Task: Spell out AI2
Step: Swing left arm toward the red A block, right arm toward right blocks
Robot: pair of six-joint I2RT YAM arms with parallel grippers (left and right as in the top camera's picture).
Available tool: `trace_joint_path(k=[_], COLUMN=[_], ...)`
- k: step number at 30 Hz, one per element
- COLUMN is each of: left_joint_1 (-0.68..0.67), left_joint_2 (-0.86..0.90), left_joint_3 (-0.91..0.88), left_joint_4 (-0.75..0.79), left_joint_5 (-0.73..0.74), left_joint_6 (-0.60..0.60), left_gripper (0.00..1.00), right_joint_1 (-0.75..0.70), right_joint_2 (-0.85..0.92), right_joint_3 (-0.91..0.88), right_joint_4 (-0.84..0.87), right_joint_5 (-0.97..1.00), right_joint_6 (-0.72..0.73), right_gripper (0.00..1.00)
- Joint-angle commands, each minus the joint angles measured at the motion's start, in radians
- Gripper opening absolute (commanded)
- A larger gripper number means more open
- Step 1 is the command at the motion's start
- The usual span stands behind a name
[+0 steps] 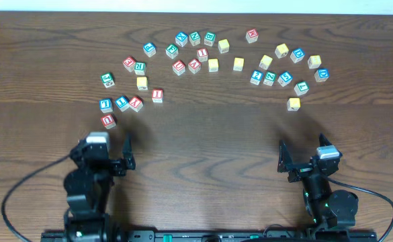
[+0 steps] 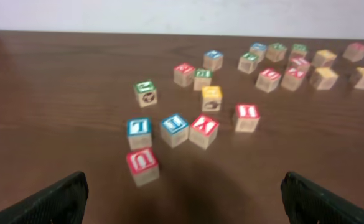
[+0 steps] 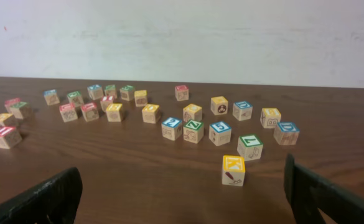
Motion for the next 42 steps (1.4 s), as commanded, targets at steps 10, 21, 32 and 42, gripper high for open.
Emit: trace_joint_path(k=[10, 21, 32, 42], left_joint_1=[0.003, 0.003, 0.0, 0.0], left_joint_2=[0.648, 1.044, 1.18, 1.17], left_joint_3=[0.605, 1.192, 1.58, 1.58], left_joint_4=[-0.313, -0.811, -0.948, -0.929], left_joint_5=[0.157, 0.189, 0.192, 0.192], left_joint_6=[0.014, 0.05, 0.071, 0.069], left_gripper=[0.98, 0.98, 0.97, 0.98], right_joint_1=[-0.007, -0.007, -0.007, -0.007], right_joint_2=[-0.005, -0.005, -0.005, 0.035], right_joint_3=[-0.001, -0.001, -0.001, 0.067], right_joint_4=[-0.004, -0.004, 0.123, 0.223], right_joint_5=[-0.003, -0.003, -0.019, -0.027], right_joint_6=[0.006, 0.006, -0.001, -0.028], right_gripper=[0.99, 0.99, 0.99, 0.99])
